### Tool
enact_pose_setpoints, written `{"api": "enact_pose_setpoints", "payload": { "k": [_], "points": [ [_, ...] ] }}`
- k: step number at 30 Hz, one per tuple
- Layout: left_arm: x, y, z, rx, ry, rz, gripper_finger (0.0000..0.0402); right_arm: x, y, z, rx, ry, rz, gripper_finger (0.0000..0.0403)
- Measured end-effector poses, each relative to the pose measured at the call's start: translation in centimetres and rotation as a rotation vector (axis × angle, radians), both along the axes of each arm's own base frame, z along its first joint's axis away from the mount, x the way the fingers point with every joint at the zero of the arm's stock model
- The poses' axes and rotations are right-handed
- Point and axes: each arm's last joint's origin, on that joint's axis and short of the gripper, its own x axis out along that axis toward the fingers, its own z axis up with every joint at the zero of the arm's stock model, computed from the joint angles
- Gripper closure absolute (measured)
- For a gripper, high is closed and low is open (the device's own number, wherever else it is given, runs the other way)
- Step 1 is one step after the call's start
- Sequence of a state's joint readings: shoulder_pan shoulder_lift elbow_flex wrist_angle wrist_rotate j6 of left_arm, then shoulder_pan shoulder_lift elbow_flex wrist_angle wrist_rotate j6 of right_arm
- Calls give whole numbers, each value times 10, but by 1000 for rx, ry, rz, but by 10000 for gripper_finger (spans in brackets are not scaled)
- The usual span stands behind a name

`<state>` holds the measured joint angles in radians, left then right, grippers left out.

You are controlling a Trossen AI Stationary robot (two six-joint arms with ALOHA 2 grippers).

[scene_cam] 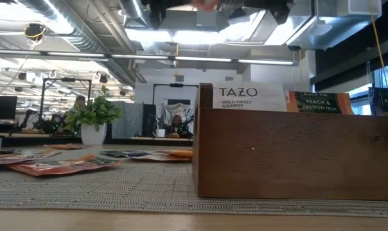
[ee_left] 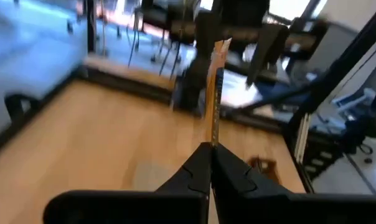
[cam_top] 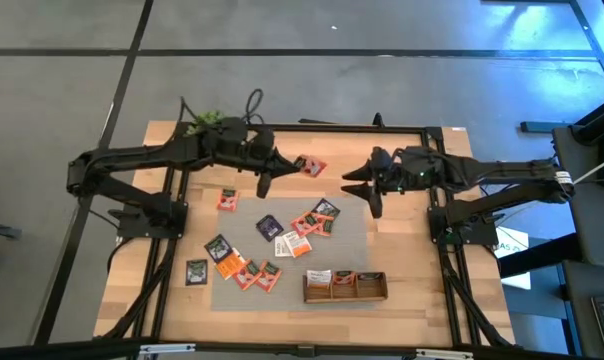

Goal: Pick & Place Tea
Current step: Put the yellow tea bag into the middle compartment of the wooden organizer

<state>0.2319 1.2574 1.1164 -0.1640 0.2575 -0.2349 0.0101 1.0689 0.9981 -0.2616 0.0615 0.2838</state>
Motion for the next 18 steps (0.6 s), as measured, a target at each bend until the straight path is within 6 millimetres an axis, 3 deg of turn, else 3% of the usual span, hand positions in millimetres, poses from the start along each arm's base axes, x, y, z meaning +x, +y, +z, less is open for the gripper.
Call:
{"api": "enact_pose_setpoints", "payload": {
  "k": [7,11,18],
  "points": [
    [19,-5,-16,-86,164,-44,399,5,-8,-5,-23,26,10,240],
    [39,-12,-16,-73,279,-116,399,11,-14,-9,13,50,54,240],
    [78,-19,-20,-27,497,-198,399,23,-17,3,-18,173,130,240]
  ]
}}
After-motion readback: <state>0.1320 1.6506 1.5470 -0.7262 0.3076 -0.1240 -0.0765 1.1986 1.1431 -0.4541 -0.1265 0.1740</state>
